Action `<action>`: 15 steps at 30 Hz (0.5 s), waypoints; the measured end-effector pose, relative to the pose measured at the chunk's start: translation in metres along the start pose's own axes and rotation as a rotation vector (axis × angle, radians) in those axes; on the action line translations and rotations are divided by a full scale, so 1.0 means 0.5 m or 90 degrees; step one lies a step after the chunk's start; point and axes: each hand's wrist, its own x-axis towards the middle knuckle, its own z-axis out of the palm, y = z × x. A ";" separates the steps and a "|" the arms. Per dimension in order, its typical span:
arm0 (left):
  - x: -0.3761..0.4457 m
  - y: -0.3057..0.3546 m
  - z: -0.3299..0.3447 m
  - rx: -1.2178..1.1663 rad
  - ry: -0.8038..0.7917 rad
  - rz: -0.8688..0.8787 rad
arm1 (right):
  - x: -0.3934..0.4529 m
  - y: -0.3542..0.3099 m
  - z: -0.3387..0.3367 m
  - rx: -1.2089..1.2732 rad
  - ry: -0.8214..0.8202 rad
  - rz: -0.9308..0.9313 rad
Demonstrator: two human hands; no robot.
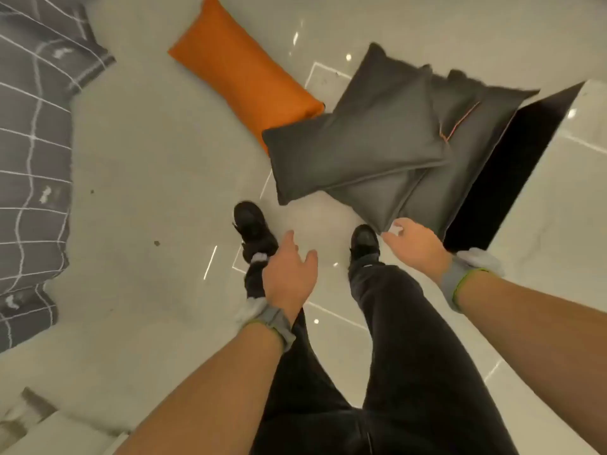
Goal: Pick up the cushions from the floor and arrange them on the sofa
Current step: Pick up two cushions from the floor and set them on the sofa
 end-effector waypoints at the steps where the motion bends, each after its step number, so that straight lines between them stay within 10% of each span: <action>1: 0.050 -0.004 0.011 -0.003 -0.014 -0.027 | 0.037 -0.007 0.012 0.022 -0.012 0.042; 15: 0.851 -0.224 0.209 -0.138 0.020 -0.189 | 0.635 0.100 0.419 0.592 0.154 0.420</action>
